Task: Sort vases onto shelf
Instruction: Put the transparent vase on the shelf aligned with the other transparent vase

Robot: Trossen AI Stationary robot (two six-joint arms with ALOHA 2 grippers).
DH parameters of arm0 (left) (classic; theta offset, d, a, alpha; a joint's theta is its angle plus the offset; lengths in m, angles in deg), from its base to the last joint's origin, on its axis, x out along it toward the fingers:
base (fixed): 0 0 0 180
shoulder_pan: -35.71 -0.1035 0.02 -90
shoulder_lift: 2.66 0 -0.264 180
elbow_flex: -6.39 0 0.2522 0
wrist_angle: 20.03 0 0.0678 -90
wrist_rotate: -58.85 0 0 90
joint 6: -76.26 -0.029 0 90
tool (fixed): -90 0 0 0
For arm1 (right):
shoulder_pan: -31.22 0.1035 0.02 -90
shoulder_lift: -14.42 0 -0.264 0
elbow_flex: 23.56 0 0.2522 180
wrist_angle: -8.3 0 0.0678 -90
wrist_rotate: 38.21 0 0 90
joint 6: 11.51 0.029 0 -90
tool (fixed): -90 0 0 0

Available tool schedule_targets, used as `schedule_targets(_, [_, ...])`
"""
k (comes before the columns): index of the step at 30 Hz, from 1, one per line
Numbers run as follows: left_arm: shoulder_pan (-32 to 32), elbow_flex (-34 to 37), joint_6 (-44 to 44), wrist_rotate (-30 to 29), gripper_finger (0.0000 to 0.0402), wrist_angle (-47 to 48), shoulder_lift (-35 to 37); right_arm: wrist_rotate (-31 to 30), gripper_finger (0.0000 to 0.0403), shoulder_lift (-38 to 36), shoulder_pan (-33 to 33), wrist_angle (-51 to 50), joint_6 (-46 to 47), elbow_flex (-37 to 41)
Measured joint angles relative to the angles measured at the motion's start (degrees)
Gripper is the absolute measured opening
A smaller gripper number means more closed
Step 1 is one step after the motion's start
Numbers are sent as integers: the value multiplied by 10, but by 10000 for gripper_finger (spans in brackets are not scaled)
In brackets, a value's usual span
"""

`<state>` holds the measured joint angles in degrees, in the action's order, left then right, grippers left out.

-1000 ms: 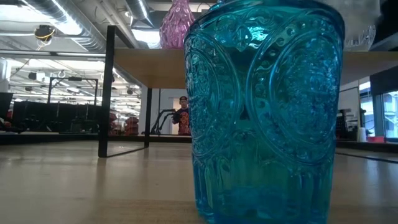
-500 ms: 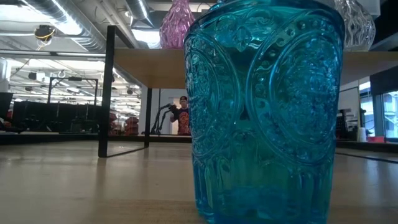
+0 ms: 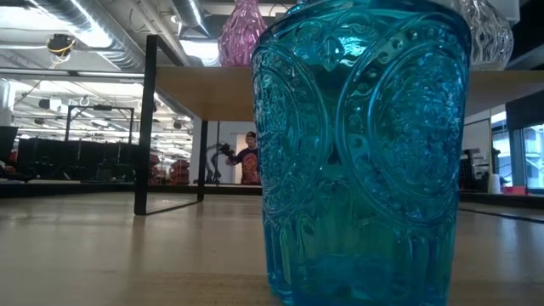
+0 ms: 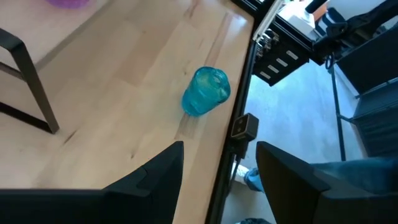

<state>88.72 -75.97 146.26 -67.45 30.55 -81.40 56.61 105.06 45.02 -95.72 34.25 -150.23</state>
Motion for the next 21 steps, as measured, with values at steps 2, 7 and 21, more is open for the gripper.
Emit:
schedule_targets(2, [-5,0,-1,0,195,1,0,-8,0,-8,-5,3,1,22])
schedule_targets(7, [-18,0,-12,18,195,0,0,-28,0,-9,-11,4,-18,42])
schedule_targets(21, [-23,0,-11,27,195,-2,0,-37,0,-7,-65,4,-69,42])
